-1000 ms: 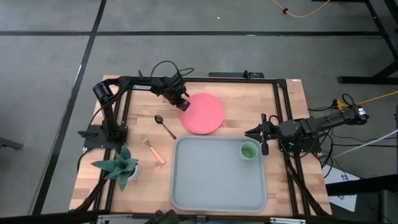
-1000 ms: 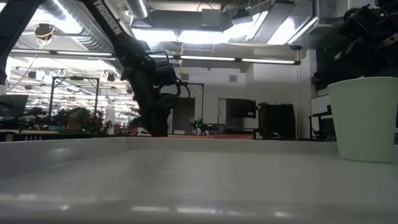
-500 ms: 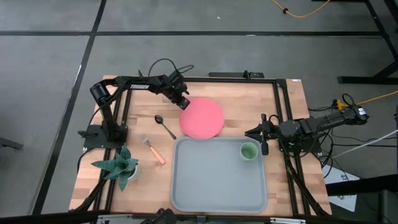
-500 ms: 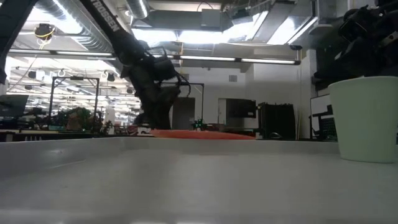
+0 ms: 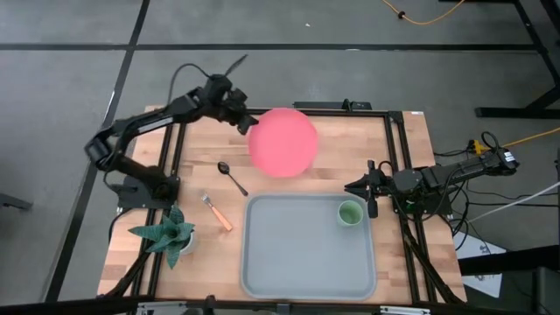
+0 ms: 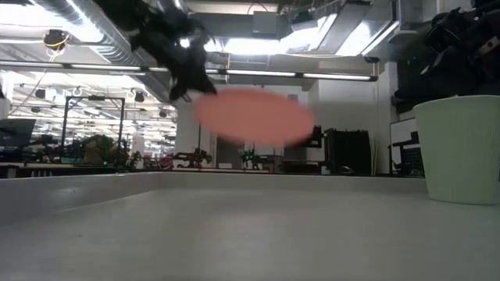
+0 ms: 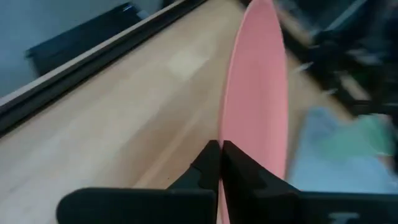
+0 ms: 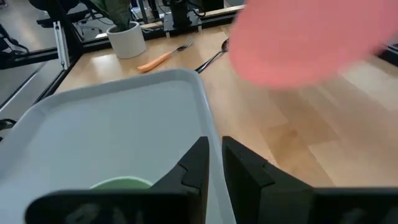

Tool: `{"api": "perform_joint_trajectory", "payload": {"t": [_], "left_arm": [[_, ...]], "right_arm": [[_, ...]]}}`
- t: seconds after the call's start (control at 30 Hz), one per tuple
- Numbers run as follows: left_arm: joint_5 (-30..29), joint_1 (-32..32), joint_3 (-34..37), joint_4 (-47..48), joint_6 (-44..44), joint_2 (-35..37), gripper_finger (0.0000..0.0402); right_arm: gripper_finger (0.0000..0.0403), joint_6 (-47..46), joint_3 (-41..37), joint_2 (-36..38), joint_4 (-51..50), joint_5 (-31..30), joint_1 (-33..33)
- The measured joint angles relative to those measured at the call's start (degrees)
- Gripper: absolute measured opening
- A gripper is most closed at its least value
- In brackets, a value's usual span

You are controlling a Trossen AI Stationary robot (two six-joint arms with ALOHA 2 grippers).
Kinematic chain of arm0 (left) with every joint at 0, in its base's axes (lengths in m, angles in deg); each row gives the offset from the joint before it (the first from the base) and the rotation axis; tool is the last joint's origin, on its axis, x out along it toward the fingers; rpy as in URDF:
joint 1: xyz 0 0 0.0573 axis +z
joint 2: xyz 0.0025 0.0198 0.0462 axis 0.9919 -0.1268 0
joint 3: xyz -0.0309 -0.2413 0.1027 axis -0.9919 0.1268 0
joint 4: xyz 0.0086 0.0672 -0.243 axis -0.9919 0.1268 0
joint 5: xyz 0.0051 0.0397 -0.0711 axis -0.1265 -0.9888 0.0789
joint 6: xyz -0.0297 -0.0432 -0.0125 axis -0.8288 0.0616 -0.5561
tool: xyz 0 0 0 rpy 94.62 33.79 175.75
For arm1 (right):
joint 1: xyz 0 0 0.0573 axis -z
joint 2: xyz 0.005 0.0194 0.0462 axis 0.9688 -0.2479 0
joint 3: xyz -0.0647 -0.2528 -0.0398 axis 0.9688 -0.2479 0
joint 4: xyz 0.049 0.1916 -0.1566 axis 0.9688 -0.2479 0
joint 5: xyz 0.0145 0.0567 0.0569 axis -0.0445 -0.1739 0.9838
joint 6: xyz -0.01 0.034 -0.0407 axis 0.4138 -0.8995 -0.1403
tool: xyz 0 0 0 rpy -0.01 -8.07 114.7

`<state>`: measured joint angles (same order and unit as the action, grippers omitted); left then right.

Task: Pick and place plate/cup/fork/spoon on tray
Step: Put the pink plate on the gray serving tray

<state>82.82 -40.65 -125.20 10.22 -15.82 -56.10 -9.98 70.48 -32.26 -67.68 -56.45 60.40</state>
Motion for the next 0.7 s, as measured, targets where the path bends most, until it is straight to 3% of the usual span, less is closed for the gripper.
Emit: {"api": "perform_joint_trajectory", "payload": {"t": [0.17, 0.3, 0.47, 0.7], "left_arm": [[2.2, -3.2, 0.0, 5.3, -3.8, 7.3, 0.0], [-1.8, -10.6, -0.1, 14.5, -6.1, 9.8, 0.0], [-8.8, -23.7, 0.0, 14.9, -11.1, 6.4, 0.0], [-11.3, -36.0, -0.1, 6.0, -16.1, -2.9, 0.0]], "right_arm": [[0.0051, -1.8, 0.0, 0.0, 0.0, 0.1, 0.0], [0.0051, -3.0, 0.0, 0.0, 0.1, 2.5, 0.0], [0.0051, -2.7, 0.0, 0.0, 1.8, 3.0, 0.0], [0.0051, 3.1, 0.0, 0.1, 16.3, 3.0, 0.0]]}}
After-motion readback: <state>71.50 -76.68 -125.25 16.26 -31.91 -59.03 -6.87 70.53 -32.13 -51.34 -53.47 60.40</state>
